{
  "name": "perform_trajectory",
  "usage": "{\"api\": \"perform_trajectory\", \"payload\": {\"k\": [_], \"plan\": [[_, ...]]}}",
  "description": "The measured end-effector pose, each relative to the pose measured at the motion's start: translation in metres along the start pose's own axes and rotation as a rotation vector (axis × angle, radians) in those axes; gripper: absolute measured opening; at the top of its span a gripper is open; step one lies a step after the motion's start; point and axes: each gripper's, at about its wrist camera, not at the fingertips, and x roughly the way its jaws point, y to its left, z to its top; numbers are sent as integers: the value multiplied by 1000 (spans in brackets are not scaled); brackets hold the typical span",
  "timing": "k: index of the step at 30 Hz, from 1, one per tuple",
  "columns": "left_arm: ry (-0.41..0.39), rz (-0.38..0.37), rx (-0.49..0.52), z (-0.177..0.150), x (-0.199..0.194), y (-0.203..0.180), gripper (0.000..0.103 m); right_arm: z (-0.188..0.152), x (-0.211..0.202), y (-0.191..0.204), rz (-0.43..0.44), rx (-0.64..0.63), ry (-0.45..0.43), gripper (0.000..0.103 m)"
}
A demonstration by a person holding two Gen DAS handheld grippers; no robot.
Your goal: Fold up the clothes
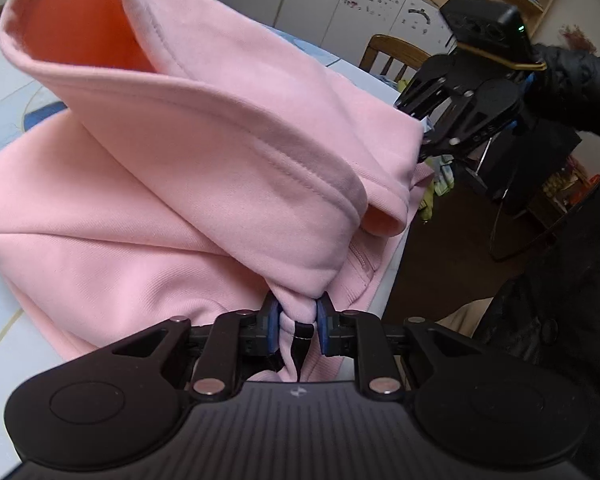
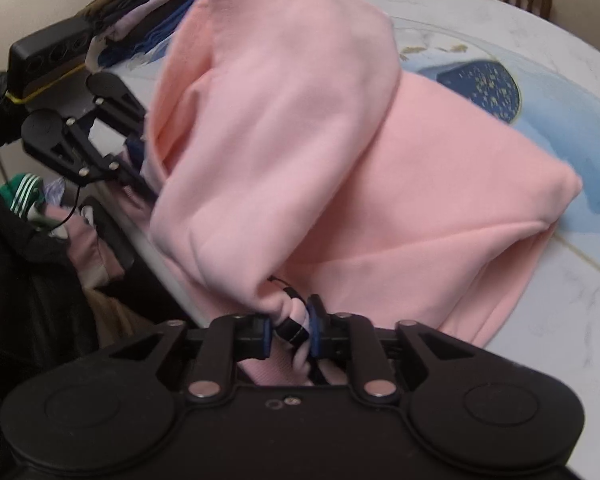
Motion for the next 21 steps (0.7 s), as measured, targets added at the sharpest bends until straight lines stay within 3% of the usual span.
{"api": "perform_trajectory", "payload": {"k": [2,3,4,6,9,14,18,21], "plan": [[-5,17,12,0,-10,-6,24,7,-20,8,-35,-25,-11,103],[-19,24,13,0,-20,-8,32,10,-31,12,-60,-32,-28,103],[-34,30,12,-1,-30,-10,50,12,-42,15,-79,-34,-46,103],[-85,63,-18,1,-47,-10,75,17,-63,25,-137,-37,-112,103],[-149,140,-101,10,-64,-5,77,31,-76,35,-180,-11,-199,103],[-247,192,-374,40,-75,23,77,64,-48,56,-206,23,-232,103],[-236,268,-504,57,-64,33,77,84,-16,78,-231,-2,-219,103],[-209,328,-522,59,-58,34,77,90,5,84,-258,-8,-188,103]]}}
